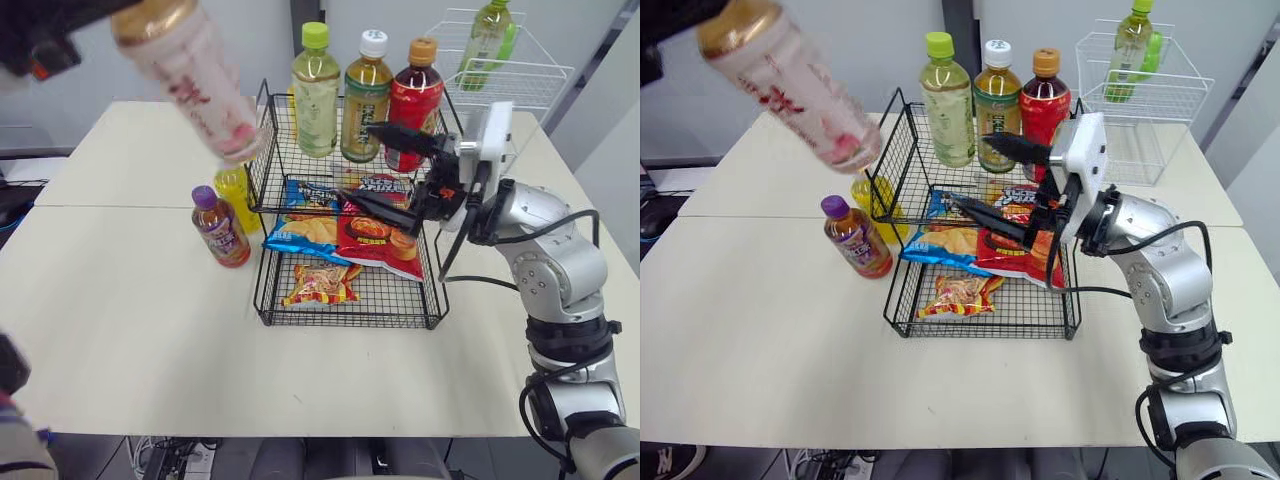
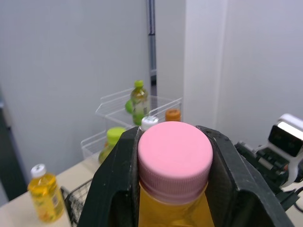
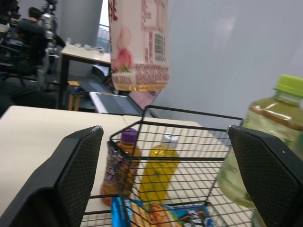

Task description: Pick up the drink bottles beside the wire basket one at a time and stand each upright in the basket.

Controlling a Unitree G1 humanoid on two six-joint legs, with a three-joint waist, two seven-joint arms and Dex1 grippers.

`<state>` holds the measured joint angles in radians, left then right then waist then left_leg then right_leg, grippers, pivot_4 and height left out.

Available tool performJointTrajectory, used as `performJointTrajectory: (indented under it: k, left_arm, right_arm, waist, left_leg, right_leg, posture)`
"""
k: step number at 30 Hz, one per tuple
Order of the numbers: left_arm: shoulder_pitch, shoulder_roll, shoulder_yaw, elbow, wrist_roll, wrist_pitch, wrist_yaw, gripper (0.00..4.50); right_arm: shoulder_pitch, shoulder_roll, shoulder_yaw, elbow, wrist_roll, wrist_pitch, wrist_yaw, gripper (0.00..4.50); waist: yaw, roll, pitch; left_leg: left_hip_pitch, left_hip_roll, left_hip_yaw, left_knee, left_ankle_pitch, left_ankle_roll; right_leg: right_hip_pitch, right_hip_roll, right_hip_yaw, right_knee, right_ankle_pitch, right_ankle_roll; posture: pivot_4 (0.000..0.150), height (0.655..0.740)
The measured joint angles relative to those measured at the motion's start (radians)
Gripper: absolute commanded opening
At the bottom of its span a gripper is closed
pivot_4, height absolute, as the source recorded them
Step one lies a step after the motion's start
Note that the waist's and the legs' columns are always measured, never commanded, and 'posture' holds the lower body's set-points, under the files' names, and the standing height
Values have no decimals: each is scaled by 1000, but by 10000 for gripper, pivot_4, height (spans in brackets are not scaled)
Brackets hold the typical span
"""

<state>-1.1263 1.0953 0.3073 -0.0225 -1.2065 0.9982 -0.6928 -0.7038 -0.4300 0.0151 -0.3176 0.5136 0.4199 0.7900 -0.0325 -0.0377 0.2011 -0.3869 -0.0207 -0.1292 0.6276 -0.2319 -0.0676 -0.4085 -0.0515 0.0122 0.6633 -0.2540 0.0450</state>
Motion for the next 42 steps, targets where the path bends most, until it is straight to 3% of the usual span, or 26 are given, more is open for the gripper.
performJointTrajectory:
  k: [7,11,12,14,25,35,42]
  left_arm:
    - [-100,-231,-230,121,211,-96,-177,13607]
    - [-112,-329,-306,167,320,-177,-251,13607]
    - [-140,-432,-349,207,395,-267,-281,13607]
    - [-149,-514,-403,247,462,-339,-317,13607]
    - [-221,-696,-451,467,693,-553,-435,13607]
    - [-266,-779,-382,547,731,-591,-448,44650]
    - [-238,-710,-288,433,678,-492,-435,44650]
  right_arm:
    - [104,-41,-73,-127,-27,17,-132,45000]
    - [154,-67,-115,-182,-26,45,-182,45000]
    - [207,-77,-151,-239,-20,73,-222,45000]
    - [225,-78,-156,-285,-11,98,-250,45000]
    - [291,-116,-203,-406,28,166,-338,45000]
    - [298,-129,-211,-422,51,176,-356,45000]
    - [297,-148,-208,-421,73,176,-338,45000]
  waist:
    - [2,0,0]
    - [-16,1,0]
    - [-5,1,0]
    - [2,1,0]
    - [-3,1,0]
    - [-3,1,0]
    - [-5,2,0]
  left_leg:
    - [-1,-1,1,1,0,0]
    - [-11,0,3,1,0,0]
    - [-13,-1,1,2,0,0]
    - [-13,-2,2,2,0,0]
    - [-13,-2,4,2,0,1]
    - [-13,-2,4,3,0,1]
    - [-12,-2,4,3,0,1]
  right_leg:
    - [-1,0,1,0,1,-1]
    - [-12,0,4,3,4,-4]
    - [-12,-1,1,3,4,-4]
    - [-12,-2,2,2,4,-4]
    - [-12,-2,4,1,5,-2]
    - [-12,-2,3,1,5,-1]
    - [-12,-2,4,2,5,-1]
  posture:
    - [1500,7400]
    - [1500,7400]
    - [1500,7400]
    - [1500,7400]
    - [1500,7400]
    - [1500,7400]
    - [1500,7400]
